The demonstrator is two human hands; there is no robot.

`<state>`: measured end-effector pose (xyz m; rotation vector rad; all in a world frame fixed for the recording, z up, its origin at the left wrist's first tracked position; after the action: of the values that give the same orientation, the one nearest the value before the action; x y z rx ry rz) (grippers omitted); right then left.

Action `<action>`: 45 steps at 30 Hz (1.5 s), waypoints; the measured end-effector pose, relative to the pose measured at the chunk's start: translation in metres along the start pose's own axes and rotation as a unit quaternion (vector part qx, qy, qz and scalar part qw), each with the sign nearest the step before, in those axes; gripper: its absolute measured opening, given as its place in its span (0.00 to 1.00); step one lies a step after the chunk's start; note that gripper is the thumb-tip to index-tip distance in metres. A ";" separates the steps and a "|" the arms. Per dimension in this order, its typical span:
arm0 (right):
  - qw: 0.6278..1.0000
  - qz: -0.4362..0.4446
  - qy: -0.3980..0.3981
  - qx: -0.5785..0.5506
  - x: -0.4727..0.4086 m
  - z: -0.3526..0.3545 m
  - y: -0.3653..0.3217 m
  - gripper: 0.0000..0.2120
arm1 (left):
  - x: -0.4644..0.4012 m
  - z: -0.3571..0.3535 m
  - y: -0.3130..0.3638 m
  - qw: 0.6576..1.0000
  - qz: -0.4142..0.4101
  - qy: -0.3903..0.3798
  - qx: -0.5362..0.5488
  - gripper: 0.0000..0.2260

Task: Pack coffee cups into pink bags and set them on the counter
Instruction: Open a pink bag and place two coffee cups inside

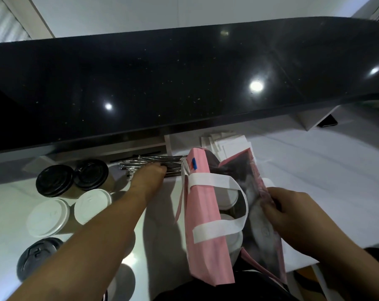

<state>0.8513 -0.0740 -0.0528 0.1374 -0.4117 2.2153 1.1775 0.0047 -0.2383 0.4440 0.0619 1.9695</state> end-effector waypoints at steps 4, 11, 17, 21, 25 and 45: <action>1.000 0.003 -0.003 -0.002 0.001 0.001 -0.001 0.18 | 0.001 0.003 -0.003 1.000 0.007 0.007 -0.004 0.11; 1.000 0.004 -0.011 -0.009 0.001 -0.001 -0.001 0.18 | 0.004 -0.002 -0.003 1.000 0.007 0.005 -0.026 0.14; 1.000 0.006 -0.019 -0.006 0.000 0.000 -0.002 0.18 | 0.002 0.001 -0.007 0.998 0.025 -0.010 0.053 0.10; 0.999 0.005 -0.035 -0.004 0.001 0.000 -0.004 0.17 | 0.009 0.022 -0.009 0.992 0.046 0.016 0.113 0.06; 0.999 0.014 -0.033 -0.001 0.000 0.003 -0.007 0.19 | 0.031 0.058 -0.012 0.978 0.067 0.079 0.178 0.05; 0.997 0.047 -0.059 0.000 -0.006 0.003 -0.007 0.21 | 0.170 0.171 0.177 0.843 0.072 -0.163 0.508 0.10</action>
<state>0.8606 -0.0751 -0.0493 0.2543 -0.4915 2.3072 1.0187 0.0527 0.0111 1.4973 0.9065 1.8340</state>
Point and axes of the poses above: each hand's wrist, its own x-axis away from the middle knuckle, its own z-axis out of the back of the hand, y = z × x, the point moved 10 cm from there along -x, towards the middle knuckle, and after that the axes turned 13 degrees about x, right-handed, at the moved point
